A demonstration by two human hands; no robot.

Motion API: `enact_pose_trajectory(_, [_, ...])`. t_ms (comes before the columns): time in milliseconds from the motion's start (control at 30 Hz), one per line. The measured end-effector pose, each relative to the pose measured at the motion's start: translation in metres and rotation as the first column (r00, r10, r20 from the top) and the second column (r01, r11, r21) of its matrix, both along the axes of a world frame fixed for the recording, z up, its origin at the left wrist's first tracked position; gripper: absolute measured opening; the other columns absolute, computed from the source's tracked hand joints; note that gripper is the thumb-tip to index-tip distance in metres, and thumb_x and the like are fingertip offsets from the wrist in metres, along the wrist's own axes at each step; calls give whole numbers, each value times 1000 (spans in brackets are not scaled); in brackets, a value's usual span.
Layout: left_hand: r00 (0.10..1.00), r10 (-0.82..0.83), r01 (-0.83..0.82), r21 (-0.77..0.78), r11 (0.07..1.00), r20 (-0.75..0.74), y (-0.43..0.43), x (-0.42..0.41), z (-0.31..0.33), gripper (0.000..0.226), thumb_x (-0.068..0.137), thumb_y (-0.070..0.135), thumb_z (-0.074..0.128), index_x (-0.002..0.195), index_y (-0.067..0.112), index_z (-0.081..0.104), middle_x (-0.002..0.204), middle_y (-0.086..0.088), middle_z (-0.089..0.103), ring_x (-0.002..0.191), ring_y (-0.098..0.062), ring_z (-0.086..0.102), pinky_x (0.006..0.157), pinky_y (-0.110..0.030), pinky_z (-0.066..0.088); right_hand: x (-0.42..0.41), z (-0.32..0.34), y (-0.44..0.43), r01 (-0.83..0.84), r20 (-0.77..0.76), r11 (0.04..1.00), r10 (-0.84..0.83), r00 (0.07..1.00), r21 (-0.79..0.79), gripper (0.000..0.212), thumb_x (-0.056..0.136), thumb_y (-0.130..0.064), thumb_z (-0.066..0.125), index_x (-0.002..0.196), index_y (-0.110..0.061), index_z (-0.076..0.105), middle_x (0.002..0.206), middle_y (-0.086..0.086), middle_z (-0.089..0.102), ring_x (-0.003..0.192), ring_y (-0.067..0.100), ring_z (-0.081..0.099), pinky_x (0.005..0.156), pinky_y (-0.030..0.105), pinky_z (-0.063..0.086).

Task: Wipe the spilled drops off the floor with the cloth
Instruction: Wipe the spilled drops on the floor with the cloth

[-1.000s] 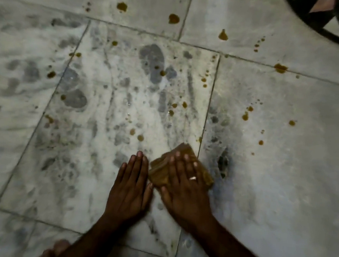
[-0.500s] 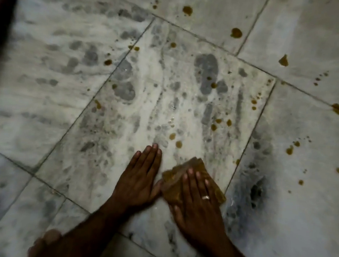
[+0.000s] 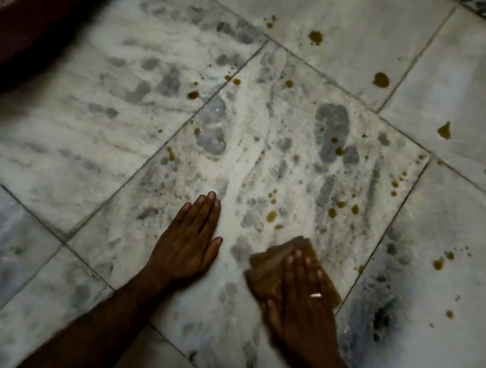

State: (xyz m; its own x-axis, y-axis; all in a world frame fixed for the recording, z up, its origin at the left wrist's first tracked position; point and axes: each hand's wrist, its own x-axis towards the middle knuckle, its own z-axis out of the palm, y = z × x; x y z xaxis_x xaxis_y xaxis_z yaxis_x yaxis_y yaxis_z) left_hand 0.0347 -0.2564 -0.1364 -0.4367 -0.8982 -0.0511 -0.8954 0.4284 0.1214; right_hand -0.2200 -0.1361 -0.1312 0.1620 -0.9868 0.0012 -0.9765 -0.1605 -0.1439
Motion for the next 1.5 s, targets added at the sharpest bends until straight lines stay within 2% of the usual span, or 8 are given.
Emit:
enact_pose_trajectory(100, [1000, 14, -14, 2, 1000, -8, -9, 4, -2, 65, 101, 40, 31, 153, 0, 29, 162, -18, 24, 151, -31, 22, 120, -48, 27, 19, 8, -61, 153, -10, 988, -152, 988, 22, 76, 94, -45, 44, 153, 2, 34, 162, 22, 28, 151, 37, 29, 121, 52, 28])
enact_pose_trajectory(333, [994, 108, -108, 8, 994, -5, -19, 22, -1, 65, 100, 39, 30, 153, 1, 30, 162, -18, 25, 150, -31, 25, 122, -45, 20, 23, -1, -30, -187, 2, 982, 187, 982, -2, 75, 92, -44, 53, 153, -2, 38, 165, 15, 27, 153, 32, 26, 126, 45, 18])
enact_pose_trajectory(533, [993, 114, -114, -10, 993, -32, -25, 22, 3, 64, 100, 40, 32, 151, 1, 36, 160, -18, 31, 148, -30, 30, 120, -44, 22, 43, 10, -109, 75, 6, 997, -75, 997, 6, 74, 92, -41, 46, 151, 3, 38, 160, 24, 34, 147, 39, 36, 119, 50, 27])
enact_pose_trajectory(767, [985, 174, -174, -7, 985, 0, -32, 39, 5, 66, 101, 43, 27, 151, 1, 34, 161, -17, 29, 149, -31, 28, 120, -46, 22, 39, 1, -54, -244, 8, 969, 245, 970, -47, 72, 92, -45, 51, 148, 0, 46, 160, 18, 37, 148, 34, 37, 120, 47, 30])
enact_pose_trajectory(967, [976, 216, -216, 15, 976, -11, -36, 50, -2, 70, 101, 49, 27, 155, 4, 27, 164, -13, 21, 152, -25, 20, 121, -44, 20, 39, 7, -126, 4, -16, 998, -5, 1000, -60, 74, 92, -42, 45, 148, 6, 41, 158, 26, 34, 144, 41, 40, 118, 51, 31])
enact_pose_trajectory(1267, [945, 324, -324, -1, 946, -43, -41, 63, -4, 66, 101, 42, 30, 154, 3, 27, 164, -15, 21, 152, -27, 22, 121, -47, 24, 73, 2, -97, -364, -20, 927, 364, 931, -88, 66, 91, -43, 48, 142, -1, 55, 156, 17, 42, 145, 35, 42, 112, 47, 35])
enact_pose_trajectory(1367, [918, 395, -395, 20, 919, -35, -48, 78, -2, 69, 100, 46, 29, 156, 5, 24, 165, -13, 19, 152, -26, 20, 122, -46, 18, 46, -4, -112, -287, -15, 948, 287, 958, -135, 68, 95, -47, 36, 139, 1, 56, 154, 19, 44, 144, 32, 41, 114, 47, 34])
enact_pose_trajectory(1500, [898, 439, -438, 43, 898, -14, -63, 83, -3, 70, 100, 48, 26, 156, 6, 23, 165, -12, 16, 153, -25, 16, 123, -43, 11, 76, 5, -185, -167, -14, 983, 167, 986, -82, 72, 92, -40, 44, 145, 9, 44, 156, 28, 37, 145, 41, 39, 117, 51, 31])
